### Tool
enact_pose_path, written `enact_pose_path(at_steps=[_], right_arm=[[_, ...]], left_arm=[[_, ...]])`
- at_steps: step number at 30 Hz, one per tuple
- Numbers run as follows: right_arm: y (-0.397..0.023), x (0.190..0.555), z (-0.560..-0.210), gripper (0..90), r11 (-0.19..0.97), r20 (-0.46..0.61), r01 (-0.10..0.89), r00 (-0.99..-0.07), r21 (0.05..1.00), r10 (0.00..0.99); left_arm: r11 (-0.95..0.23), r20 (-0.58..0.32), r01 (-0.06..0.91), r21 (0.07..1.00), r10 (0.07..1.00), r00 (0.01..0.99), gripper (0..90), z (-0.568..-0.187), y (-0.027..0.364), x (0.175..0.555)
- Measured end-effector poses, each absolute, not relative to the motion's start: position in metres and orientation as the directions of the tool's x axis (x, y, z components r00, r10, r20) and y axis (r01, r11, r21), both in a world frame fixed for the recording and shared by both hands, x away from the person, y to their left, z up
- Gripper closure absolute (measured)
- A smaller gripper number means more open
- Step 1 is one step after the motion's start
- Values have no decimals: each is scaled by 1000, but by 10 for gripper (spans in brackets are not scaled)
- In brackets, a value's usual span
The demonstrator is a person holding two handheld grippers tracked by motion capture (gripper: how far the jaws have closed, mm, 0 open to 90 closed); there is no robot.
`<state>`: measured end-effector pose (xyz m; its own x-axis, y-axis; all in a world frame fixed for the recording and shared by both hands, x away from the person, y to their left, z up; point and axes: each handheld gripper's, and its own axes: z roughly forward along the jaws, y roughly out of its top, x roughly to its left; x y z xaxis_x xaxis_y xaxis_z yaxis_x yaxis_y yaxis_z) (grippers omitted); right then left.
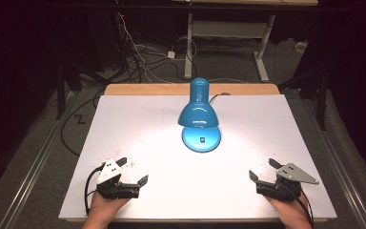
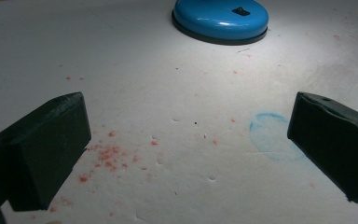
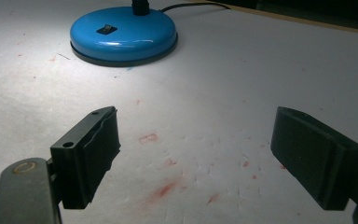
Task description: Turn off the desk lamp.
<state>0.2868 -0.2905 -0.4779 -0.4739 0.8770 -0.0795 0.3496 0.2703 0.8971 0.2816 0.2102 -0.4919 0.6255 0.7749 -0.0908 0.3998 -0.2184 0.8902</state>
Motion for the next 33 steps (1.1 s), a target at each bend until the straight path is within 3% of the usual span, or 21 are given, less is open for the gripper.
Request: enact_pose_path(at_steps=[21, 33], right_arm=[[-290, 286, -477, 342, 271, -70, 351, -492, 896, 868], [-288, 286, -478, 627, 273, -43, 373, -520, 887, 853]], left_arm=[[-222, -88, 399, 890, 773, 629, 0, -492, 210, 282], [-223, -91, 401, 888, 770, 631, 0, -492, 210, 282]])
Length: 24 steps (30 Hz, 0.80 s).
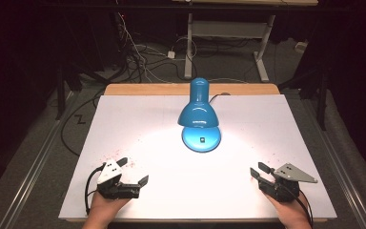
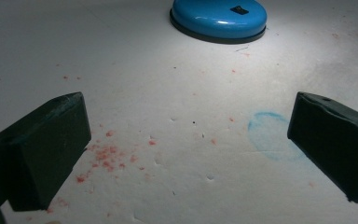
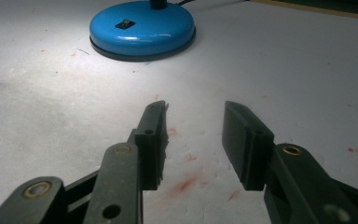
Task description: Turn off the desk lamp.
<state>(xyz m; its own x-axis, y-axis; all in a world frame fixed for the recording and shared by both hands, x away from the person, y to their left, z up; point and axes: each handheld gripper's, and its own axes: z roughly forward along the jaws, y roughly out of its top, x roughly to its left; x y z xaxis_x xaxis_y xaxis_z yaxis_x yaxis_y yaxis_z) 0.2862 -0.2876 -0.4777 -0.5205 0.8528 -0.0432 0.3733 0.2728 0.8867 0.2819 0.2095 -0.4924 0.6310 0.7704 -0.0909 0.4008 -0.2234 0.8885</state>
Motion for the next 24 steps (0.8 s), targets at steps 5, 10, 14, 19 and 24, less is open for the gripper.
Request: enact_pose_path(at_steps=[5, 10, 14, 19, 24], right_arm=[[-287, 286, -478, 748, 271, -30, 386, -528, 882, 849], [-288, 288, -476, 855, 278, -32, 385, -536, 880, 844], [-287, 287, -477, 900, 295, -45, 381, -545, 876, 837], [-287, 285, -474, 900, 297, -46, 377, -550, 877, 834], [-288, 285, -473, 900, 282, -37, 370, -550, 885, 835]], left_arm=[[-229, -89, 402, 887, 768, 634, 0, -493, 209, 282], [-226, -89, 400, 888, 769, 633, 0, -492, 210, 282], [-224, -89, 398, 890, 768, 634, 0, -491, 211, 281], [-215, -97, 400, 891, 771, 629, 0, -491, 210, 281], [-227, -75, 387, 894, 775, 628, 0, -491, 209, 281]])
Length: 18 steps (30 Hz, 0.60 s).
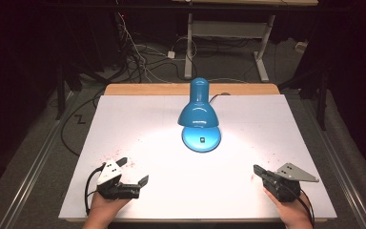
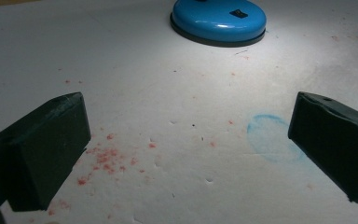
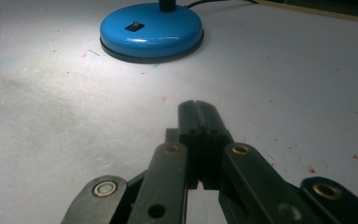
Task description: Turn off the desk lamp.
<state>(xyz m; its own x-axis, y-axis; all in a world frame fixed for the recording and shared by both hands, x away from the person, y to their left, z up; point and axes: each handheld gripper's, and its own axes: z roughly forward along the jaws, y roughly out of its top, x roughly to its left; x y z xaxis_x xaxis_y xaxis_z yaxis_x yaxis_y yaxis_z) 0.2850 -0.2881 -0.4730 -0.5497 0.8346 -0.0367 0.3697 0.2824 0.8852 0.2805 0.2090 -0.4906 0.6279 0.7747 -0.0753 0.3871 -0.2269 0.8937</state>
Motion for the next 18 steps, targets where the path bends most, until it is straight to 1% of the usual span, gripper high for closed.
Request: enact_pose_path(at_steps=[7, 11, 14, 18], right_arm=[[-280, 289, -474, 900, 303, -58, 354, -560, 885, 826], [-270, 292, -473, 900, 313, -65, 337, -583, 888, 810], [-261, 295, -473, 900, 316, -57, 332, -604, 889, 795], [-250, 300, -475, 900, 329, -47, 342, -626, 881, 778]], left_arm=[[-235, -55, 370, 899, 777, 627, 0, -488, 210, 281], [-220, -75, 384, 897, 780, 621, 0, -488, 212, 282], [-223, -82, 386, 895, 768, 635, 0, -489, 212, 282], [-226, -98, 399, 888, 756, 647, 0, -489, 211, 283]])
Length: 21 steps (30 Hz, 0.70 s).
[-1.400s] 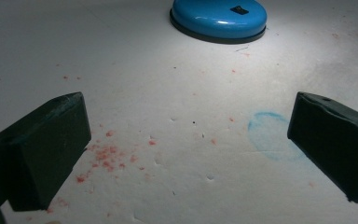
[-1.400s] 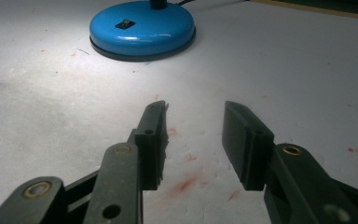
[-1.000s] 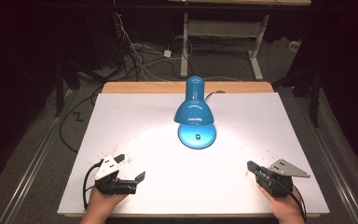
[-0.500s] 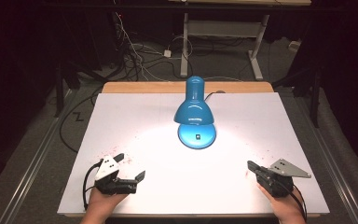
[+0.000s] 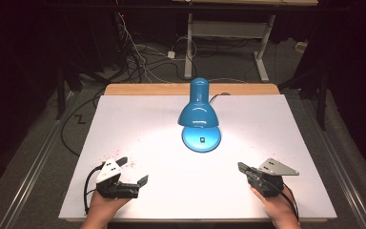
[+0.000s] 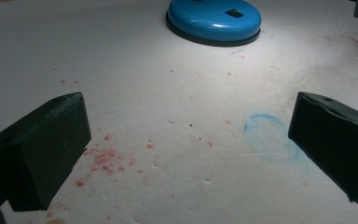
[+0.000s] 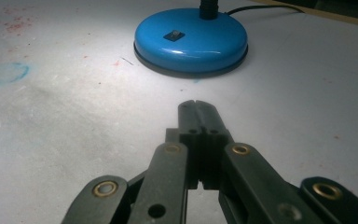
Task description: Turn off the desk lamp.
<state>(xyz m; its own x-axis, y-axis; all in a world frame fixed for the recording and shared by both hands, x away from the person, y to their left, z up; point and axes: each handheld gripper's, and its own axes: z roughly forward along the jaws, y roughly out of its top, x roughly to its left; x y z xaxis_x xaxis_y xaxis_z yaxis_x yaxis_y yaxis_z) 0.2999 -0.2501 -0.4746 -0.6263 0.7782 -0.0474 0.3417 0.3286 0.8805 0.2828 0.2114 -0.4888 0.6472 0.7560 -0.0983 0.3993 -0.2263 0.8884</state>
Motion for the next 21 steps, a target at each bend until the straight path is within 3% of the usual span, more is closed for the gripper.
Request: enact_pose_path(at_steps=[21], right_arm=[[-205, 313, -478, 900, 370, -18, 339, -716, 865, 697]], left_arm=[[-239, -111, 417, 877, 744, 659, 0, -486, 211, 283]])
